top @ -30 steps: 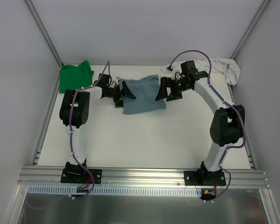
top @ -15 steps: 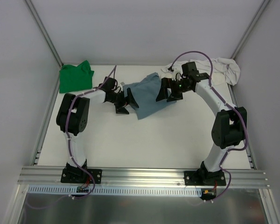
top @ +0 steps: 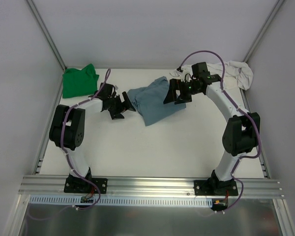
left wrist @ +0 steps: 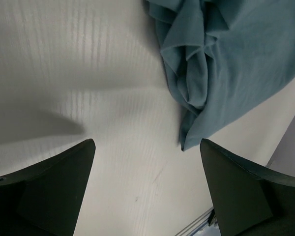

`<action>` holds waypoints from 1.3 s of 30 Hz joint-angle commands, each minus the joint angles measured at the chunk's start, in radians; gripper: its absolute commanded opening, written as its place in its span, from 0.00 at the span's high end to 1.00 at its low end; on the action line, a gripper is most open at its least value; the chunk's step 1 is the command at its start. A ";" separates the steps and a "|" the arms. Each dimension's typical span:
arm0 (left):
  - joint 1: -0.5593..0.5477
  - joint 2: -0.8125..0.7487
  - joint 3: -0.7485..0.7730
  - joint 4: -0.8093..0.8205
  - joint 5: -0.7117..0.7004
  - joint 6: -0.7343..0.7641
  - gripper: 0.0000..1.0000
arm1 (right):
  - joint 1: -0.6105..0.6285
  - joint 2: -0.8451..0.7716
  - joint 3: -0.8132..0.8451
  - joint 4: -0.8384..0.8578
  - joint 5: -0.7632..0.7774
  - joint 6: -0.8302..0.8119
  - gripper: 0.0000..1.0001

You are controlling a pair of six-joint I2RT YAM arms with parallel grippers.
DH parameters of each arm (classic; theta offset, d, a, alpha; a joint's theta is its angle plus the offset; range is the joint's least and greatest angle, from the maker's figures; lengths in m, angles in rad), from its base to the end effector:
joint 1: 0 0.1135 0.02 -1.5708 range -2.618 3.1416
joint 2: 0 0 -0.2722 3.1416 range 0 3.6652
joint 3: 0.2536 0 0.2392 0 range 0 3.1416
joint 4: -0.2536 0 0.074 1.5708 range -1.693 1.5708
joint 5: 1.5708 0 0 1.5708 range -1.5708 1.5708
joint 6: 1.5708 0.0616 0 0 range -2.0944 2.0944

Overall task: Fold and stack the t-shirts
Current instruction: Smooth out wrinkles on the folded tshirt

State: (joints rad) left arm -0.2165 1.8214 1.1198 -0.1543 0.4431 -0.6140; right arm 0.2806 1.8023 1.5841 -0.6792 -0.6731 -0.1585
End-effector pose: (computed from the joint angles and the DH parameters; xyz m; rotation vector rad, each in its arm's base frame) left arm 0.3734 -0.1092 0.1757 -0.2892 2.5075 -0.8974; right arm 0.3715 0.1470 0.2914 -0.8008 2.2538 0.8797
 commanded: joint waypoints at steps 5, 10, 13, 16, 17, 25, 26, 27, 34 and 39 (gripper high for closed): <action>-0.030 0.113 0.018 0.210 -0.057 -0.113 0.10 | 0.009 -0.003 0.039 -0.023 -0.033 -0.013 0.00; -0.052 0.154 -0.014 0.381 -0.060 -0.180 0.10 | 0.008 -0.011 0.027 -0.031 -0.031 -0.016 0.00; -0.058 0.187 -0.021 0.459 -0.031 -0.225 0.10 | 0.008 -0.014 0.017 -0.031 -0.029 -0.019 0.00; -0.066 0.208 -0.044 0.536 -0.006 -0.269 0.10 | 0.003 -0.017 0.014 -0.034 -0.028 -0.019 0.01; -0.067 0.214 -0.049 0.550 0.003 -0.285 0.10 | 0.003 -0.015 0.014 -0.034 -0.028 -0.021 0.00; -0.089 0.246 -0.060 0.616 0.020 -0.345 0.11 | 0.000 -0.017 0.010 -0.040 -0.025 -0.021 0.01; -0.092 0.246 -0.060 0.616 0.020 -0.348 0.11 | 0.002 -0.017 0.007 -0.040 -0.023 -0.021 0.01; -0.095 0.248 -0.060 0.618 0.017 -0.354 0.11 | 0.002 -0.018 0.008 -0.042 -0.023 -0.021 0.00; -0.119 0.251 -0.071 0.650 -0.004 -0.374 0.11 | 0.002 -0.017 0.011 -0.046 -0.017 -0.026 0.00; -0.126 0.254 -0.075 0.680 -0.027 -0.388 0.18 | 0.000 -0.020 0.008 -0.057 -0.011 -0.029 0.01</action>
State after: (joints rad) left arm -0.3264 2.0415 1.0698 0.5434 0.4526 -1.0016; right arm 0.2810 1.8027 1.5875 -0.7143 -0.6792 -0.1692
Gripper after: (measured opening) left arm 0.836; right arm 0.993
